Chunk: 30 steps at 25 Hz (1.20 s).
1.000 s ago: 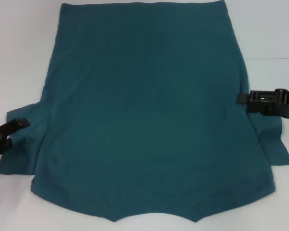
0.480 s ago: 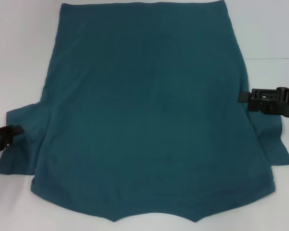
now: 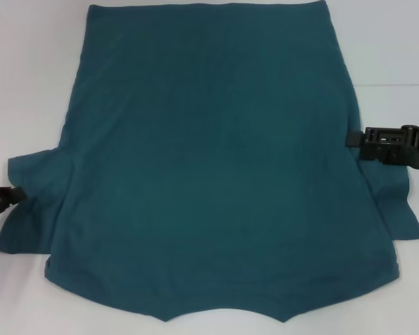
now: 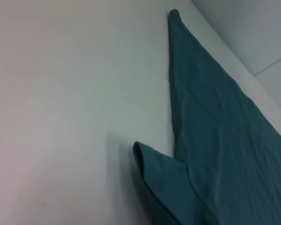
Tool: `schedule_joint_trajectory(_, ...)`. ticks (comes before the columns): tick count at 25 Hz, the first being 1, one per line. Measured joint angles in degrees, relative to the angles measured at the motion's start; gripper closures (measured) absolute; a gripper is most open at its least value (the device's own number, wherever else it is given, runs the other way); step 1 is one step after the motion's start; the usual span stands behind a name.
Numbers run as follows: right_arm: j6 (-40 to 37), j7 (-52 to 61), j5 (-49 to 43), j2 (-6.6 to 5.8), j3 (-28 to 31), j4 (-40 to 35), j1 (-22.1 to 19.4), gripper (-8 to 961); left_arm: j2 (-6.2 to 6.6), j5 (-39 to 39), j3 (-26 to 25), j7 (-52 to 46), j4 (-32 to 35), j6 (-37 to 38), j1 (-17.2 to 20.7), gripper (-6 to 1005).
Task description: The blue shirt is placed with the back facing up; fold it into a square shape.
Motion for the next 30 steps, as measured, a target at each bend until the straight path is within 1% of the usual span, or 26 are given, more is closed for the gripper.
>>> schedule_joint_trajectory(7,0.0,0.0,0.0,0.00,0.3,0.1,0.0,235,0.50,4.1,0.1,0.3,0.6,-0.5,-1.5,958)
schedule_joint_trajectory(10,-0.1,0.0,0.0,0.00,0.3,0.1,0.0,235,0.38,5.4,0.4,0.9,3.2,-1.2,-1.6,1001)
schedule_joint_trajectory(14,-0.3,0.0,0.0,0.00,0.3,0.1,-0.1,235,0.30,7.2,1.4,1.0,6.2,-2.1,-1.3,1000)
schedule_joint_trajectory(20,-0.2,0.1,0.0,0.00,0.3,0.1,0.0,235,1.45,13.5,1.6,0.1,8.2,-2.1,-3.2,1001)
schedule_joint_trajectory(26,-0.1,0.1,0.0,0.00,0.3,0.1,0.1,235,1.53,15.4,1.6,-1.6,11.1,-2.4,-3.7,1000)
schedule_joint_trajectory(30,0.0,0.1,0.0,0.00,0.3,0.1,0.1,235,2.14,17.1,1.6,-2.4,11.6,-2.4,-4.6,1001)
